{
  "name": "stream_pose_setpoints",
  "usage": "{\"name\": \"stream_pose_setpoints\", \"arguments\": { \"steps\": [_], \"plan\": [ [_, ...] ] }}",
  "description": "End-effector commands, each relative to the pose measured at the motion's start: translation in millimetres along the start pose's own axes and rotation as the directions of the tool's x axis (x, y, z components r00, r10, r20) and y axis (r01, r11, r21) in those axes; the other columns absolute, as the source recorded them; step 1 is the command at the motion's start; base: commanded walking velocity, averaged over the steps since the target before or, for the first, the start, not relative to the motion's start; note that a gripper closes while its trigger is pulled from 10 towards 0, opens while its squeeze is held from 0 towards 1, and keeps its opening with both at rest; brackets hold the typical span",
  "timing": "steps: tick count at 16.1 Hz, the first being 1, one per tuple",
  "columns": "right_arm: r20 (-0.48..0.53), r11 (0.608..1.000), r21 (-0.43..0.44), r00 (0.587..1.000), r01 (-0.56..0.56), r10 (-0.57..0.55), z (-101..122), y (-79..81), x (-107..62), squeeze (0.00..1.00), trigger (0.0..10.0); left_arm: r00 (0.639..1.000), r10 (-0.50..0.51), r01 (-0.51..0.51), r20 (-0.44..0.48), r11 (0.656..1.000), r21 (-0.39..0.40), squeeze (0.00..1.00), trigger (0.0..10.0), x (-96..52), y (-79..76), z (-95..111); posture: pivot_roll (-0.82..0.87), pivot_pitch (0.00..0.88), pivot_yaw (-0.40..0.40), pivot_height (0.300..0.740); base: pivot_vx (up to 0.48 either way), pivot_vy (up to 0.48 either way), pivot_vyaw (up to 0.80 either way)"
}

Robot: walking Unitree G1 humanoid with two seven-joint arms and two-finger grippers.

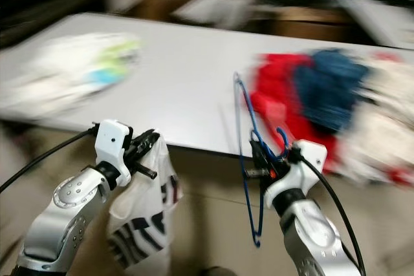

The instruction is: Hang hanger

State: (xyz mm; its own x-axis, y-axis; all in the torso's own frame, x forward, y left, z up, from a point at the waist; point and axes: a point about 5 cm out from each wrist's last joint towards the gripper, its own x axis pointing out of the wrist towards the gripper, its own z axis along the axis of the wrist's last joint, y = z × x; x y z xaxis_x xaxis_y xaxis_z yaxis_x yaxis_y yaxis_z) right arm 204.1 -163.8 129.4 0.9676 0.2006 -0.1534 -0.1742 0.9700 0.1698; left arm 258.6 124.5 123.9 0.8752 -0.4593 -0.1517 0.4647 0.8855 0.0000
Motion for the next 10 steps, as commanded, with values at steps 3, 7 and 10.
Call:
{"name": "stream_pose_setpoints", "arguments": {
  "steps": [3,7,10],
  "plan": [
    [0.086,1.000,0.014,0.996,0.003,-0.004,18.7,3.1,-4.7,0.00,10.0,0.999,-0.037,0.037,0.040,0.999,0.011,0.00,10.0,6.7,-4.4,10.4,-0.13,0.000,0.032,0.740,0.000,-0.480,-0.80],
    [0.097,1.000,-0.031,0.995,-0.004,0.007,24.4,0.4,-7.8,0.00,10.0,0.997,-0.045,0.050,0.062,0.996,-0.074,0.00,10.0,15.5,-8.5,14.0,-0.15,0.000,0.043,0.740,0.000,-0.177,-0.80],
    [0.096,0.999,-0.049,0.995,-0.014,0.019,29.0,-2.5,-6.0,0.00,10.0,0.997,-0.025,0.032,0.074,0.995,-0.093,0.00,10.0,16.3,-7.4,15.6,-0.14,0.000,0.032,0.740,0.000,0.404,-0.47]
  ]
}}
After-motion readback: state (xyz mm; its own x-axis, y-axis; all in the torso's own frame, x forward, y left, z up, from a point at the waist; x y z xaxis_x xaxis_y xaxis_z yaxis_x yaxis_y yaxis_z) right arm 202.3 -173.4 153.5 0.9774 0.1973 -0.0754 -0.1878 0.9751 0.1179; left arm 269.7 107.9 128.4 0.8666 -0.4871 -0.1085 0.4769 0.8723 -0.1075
